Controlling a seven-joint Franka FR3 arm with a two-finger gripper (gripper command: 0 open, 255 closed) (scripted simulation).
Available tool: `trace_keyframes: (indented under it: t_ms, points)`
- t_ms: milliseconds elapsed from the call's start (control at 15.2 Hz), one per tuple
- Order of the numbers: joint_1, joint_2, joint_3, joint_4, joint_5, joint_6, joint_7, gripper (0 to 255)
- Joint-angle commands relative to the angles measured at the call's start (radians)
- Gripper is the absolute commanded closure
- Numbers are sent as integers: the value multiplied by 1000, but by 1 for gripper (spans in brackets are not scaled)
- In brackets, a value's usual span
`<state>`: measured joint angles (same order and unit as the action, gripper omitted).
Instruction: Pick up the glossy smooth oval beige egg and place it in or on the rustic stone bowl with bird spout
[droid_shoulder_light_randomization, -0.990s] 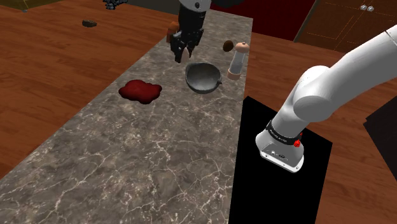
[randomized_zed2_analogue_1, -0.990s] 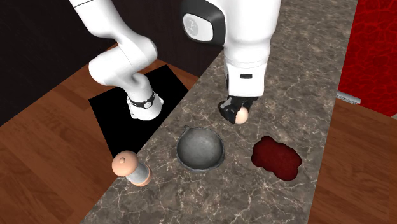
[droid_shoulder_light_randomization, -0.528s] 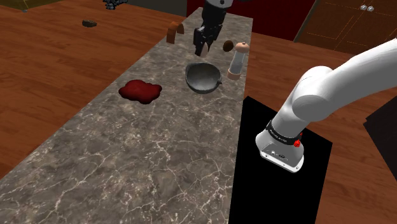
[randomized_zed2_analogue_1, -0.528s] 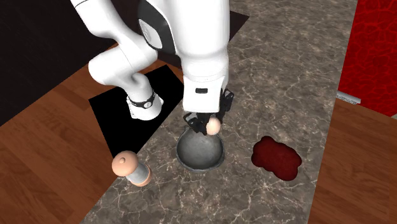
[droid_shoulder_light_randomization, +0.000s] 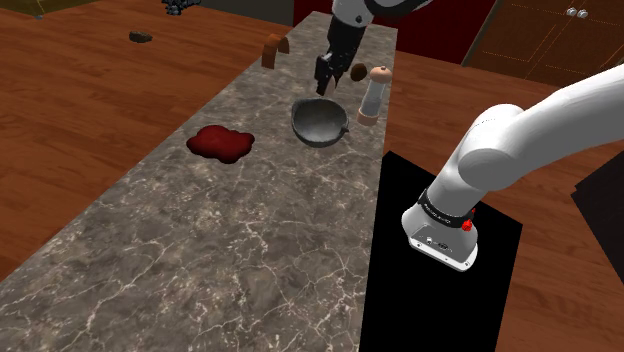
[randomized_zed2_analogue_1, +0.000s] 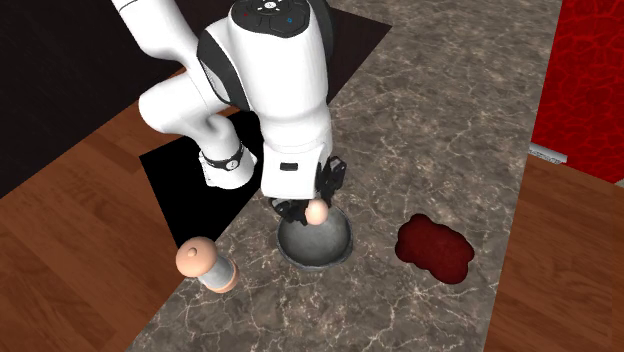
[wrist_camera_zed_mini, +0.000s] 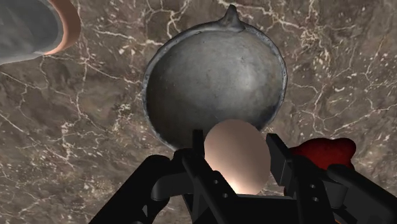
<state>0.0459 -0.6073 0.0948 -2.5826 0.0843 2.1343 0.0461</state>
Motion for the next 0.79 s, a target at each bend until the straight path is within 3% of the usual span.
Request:
trace_keyframes:
  t_ms: [0,396,726]
  points:
    - [0,10,0,-19,1,29,-2,255]
    - [2,46,5,-86,6,132,-5,255]
    - [2,46,5,-86,6,132,-5,255]
